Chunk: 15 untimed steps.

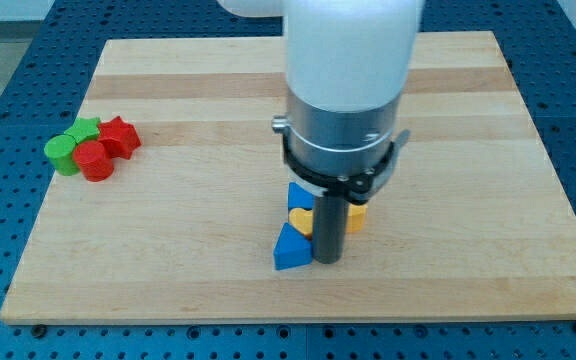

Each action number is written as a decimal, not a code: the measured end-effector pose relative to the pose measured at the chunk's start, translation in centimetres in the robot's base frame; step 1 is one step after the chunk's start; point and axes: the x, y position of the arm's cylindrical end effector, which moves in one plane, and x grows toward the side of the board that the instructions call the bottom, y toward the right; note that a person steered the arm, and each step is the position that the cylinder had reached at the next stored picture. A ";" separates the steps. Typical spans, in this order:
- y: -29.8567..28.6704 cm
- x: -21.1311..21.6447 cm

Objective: Move the blue triangle into the bottom right of the red star

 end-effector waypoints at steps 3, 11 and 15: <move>-7.7 -0.3; -14.1 -6.1; -15.4 -11.2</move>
